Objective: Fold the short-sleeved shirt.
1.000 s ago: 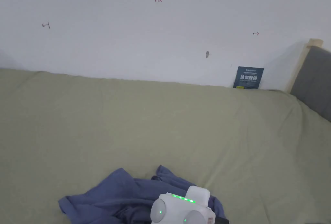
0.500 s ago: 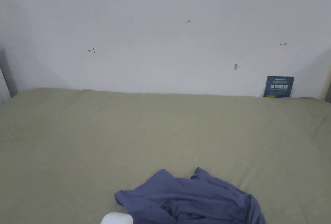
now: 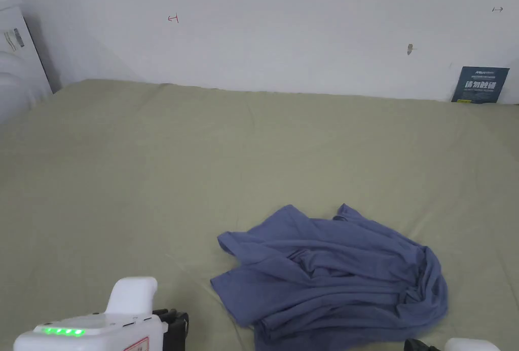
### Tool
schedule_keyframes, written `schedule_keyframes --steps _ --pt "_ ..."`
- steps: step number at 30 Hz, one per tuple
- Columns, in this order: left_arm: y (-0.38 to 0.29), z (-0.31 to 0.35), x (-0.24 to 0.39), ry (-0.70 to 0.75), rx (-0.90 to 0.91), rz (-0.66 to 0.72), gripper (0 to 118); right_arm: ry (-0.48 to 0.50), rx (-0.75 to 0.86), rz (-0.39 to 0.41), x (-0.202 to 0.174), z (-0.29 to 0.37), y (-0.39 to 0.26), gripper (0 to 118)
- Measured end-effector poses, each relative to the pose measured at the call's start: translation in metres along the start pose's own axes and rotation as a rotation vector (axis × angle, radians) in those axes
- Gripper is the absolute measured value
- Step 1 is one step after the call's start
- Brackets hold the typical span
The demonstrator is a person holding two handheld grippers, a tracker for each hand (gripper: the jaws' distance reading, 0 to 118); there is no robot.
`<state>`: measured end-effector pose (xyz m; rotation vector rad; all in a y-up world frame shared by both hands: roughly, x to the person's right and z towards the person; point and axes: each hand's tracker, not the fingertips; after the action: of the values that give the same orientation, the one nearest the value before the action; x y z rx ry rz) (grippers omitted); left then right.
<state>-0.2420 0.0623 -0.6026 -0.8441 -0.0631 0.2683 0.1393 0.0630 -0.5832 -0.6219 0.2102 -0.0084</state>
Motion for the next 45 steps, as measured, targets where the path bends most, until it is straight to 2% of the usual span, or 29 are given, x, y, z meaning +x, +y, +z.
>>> schedule_keyframes --steps 5,6,7,8,9,10,11,16,19,23,24,25,26,27,28,29,30,37,43,45 --pt "0.025 -0.052 0.01 -0.002 -0.048 -0.073 2 -0.009 -0.015 0.005 0.003 -0.008 0.0 1" --pt "0.03 -0.066 0.011 -0.014 -0.078 -0.087 7 -0.013 -0.022 0.003 0.001 -0.006 0.0 1" --pt "0.035 -0.078 0.014 0.017 -0.078 -0.09 50 -0.017 -0.029 0.001 0.002 -0.009 0.0 1" --pt "0.04 -0.089 0.016 0.044 -0.09 -0.124 101 -0.021 -0.035 0.001 0.004 -0.011 0.0 1" --pt "0.04 -0.101 0.02 0.068 -0.132 -0.158 118 -0.026 -0.042 0.001 0.006 -0.013 -0.001 1" --pt "0.039 -0.112 0.022 0.106 -0.171 -0.169 115 -0.03 -0.048 -0.001 0.01 -0.015 -0.002 1" --pt "0.039 -0.121 0.018 0.097 -0.127 -0.17 115 -0.032 -0.056 -0.003 0.013 -0.017 -0.003 1" --pt "0.072 -0.166 0.01 0.079 -0.176 -0.179 115 -0.047 -0.087 -0.003 0.017 -0.027 -0.005 1" --pt "0.061 -0.203 0.01 0.102 -0.225 -0.207 115 -0.051 -0.098 -0.015 0.024 -0.034 -0.01 1" --pt "0.049 -0.172 0.041 0.155 -0.21 -0.295 109 -0.053 -0.109 -0.011 0.021 -0.034 -0.007 1" --pt "0.049 -0.164 0.044 0.137 -0.213 -0.273 100 -0.051 -0.111 -0.012 0.021 -0.035 -0.008 1" --pt "0.05 -0.175 0.031 0.128 -0.204 -0.265 74 -0.048 -0.111 -0.013 0.021 -0.035 -0.008 1" --pt "0.049 -0.169 0.032 0.158 -0.16 -0.285 36 -0.046 -0.113 -0.013 0.021 -0.036 -0.008 1" --pt "0.048 -0.164 0.029 0.161 -0.125 -0.309 4 -0.045 -0.116 -0.012 0.021 -0.037 -0.008 1" --pt "0.048 -0.162 0.026 0.065 -0.151 -0.252 4 -0.043 -0.115 -0.011 0.02 -0.037 -0.009 1" --pt "0.045 -0.15 0.036 0.085 -0.201 -0.21 4 -0.042 -0.113 -0.012 0.02 -0.036 -0.009 1" --pt "0.041 -0.147 0.035 0.046 -0.203 -0.197 4 -0.04 -0.111 -0.013 0.016 -0.035 -0.007 1" --pt "0.035 -0.149 0.026 0.031 -0.213 -0.141 4 -0.035 -0.1 0.008 0.017 -0.039 0.005 1" --pt "0.034 -0.149 0.022 0.008 -0.212 -0.135 4 -0.04 -0.068 0.039 0.03 -0.061 0.056 1" --pt "0.035 -0.152 0.016 -0.005 -0.208 -0.129 4 -0.022 -0.047 0.083 0.038 -0.083 0.084 1"
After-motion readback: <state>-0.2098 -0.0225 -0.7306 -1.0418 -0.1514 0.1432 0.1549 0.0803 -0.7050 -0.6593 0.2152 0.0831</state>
